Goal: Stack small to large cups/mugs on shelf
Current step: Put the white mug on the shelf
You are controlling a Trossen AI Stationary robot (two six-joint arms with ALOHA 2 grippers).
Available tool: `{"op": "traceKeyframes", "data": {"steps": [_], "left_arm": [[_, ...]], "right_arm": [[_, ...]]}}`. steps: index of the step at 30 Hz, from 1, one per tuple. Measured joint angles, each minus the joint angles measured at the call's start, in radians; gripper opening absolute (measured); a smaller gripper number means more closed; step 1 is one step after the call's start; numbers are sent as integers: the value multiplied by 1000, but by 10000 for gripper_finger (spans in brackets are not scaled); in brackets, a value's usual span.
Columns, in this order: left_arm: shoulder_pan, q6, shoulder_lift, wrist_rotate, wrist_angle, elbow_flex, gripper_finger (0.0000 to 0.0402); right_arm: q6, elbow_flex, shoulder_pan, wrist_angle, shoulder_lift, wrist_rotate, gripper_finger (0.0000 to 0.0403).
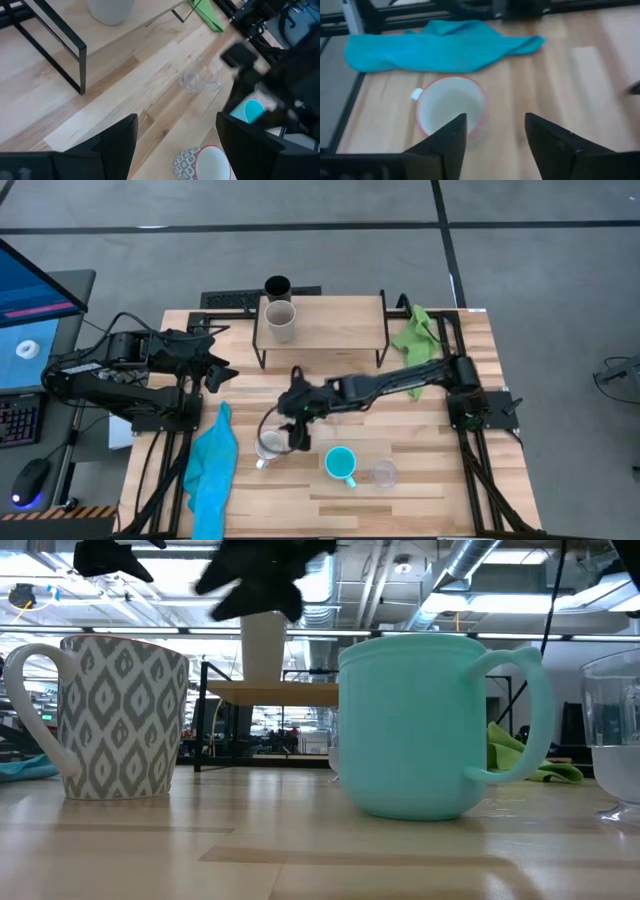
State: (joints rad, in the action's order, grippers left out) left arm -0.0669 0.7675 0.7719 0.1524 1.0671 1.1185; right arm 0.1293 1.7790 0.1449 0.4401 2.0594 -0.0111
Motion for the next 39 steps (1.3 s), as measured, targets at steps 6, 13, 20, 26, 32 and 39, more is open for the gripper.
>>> {"op": "traceKeyframes", "data": {"steps": [6, 13, 20, 26, 32, 39], "left_arm": [[0, -15, 0, -9, -1, 0, 261], [0, -15, 0, -9, -1, 0, 261], [0, -30, 0, -8, -2, 0, 261], [0, -31, 0, -8, -3, 0, 261], [0, -31, 0, -8, -4, 0, 261], [0, -26, 0, -7, -3, 0, 261]], "right_arm": [[31, 114, 25, -13, 99, 43, 227], [31, 159, 40, 17, 169, 156, 226], [74, 165, 42, 3, 202, 139, 225], [90, 164, 46, 15, 234, 131, 224], [109, 163, 44, 25, 251, 119, 222], [109, 162, 44, 73, 250, 92, 163]]}}
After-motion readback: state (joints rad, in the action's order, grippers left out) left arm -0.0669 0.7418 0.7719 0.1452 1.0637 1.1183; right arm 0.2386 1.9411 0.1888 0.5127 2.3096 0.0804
